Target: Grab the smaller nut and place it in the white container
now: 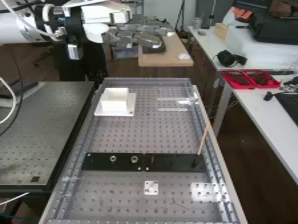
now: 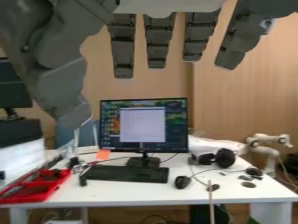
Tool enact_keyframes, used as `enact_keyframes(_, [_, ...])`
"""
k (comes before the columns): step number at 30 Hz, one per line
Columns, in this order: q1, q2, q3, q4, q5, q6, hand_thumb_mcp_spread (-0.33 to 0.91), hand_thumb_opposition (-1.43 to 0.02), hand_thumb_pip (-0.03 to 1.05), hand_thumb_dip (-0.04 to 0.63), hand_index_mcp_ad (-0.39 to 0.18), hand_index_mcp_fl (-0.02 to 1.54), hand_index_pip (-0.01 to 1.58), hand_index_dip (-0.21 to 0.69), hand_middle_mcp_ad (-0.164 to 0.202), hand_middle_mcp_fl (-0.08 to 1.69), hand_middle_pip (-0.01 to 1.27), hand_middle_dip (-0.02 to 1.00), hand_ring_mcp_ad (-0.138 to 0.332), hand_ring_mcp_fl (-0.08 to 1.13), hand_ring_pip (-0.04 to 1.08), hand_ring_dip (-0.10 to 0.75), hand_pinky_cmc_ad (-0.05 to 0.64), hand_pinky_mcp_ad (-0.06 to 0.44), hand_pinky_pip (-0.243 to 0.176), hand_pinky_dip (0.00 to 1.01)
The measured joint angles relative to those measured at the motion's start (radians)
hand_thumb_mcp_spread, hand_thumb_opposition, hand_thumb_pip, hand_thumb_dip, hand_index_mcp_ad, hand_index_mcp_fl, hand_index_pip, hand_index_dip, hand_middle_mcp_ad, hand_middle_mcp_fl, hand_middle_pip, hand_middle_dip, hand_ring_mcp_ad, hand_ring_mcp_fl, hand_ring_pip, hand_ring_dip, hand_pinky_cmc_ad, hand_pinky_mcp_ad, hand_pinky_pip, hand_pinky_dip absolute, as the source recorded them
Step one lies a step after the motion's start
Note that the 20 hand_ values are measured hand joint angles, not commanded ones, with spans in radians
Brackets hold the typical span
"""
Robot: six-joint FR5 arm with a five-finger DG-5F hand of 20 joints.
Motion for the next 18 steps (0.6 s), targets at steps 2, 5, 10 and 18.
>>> enact_keyframes(2, [-0.002,0.000,0.024,-0.020,0.062,-0.004,0.24,-0.76,0.76,0.222,-0.098,-0.01,0.56,0.157,0.044,0.04,0.13,0.24,0.155,0.00,0.08,0.089,0.304,0.248,-0.063,0.19])
enact_keyframes(5, [-0.001,-0.007,0.051,-0.050,0.141,-0.007,0.24,-0.76,0.76,0.222,-0.096,0.02,0.51,0.157,0.045,0.03,0.13,0.24,0.157,0.00,0.08,0.093,0.304,0.250,-0.063,0.20])
enact_keyframes(10, [0.010,-0.033,0.084,-0.085,0.227,0.000,0.24,-0.76,0.76,0.211,-0.094,0.05,0.47,0.157,0.047,0.03,0.13,0.24,0.155,0.00,0.08,0.089,0.304,0.251,-0.063,0.21])
enact_keyframes(18, [0.018,-0.039,0.102,-0.087,0.242,-0.007,0.23,-0.76,0.76,0.204,-0.094,0.07,0.43,0.157,0.045,0.04,0.14,0.24,0.155,0.00,0.08,0.093,0.304,0.248,-0.063,0.21])
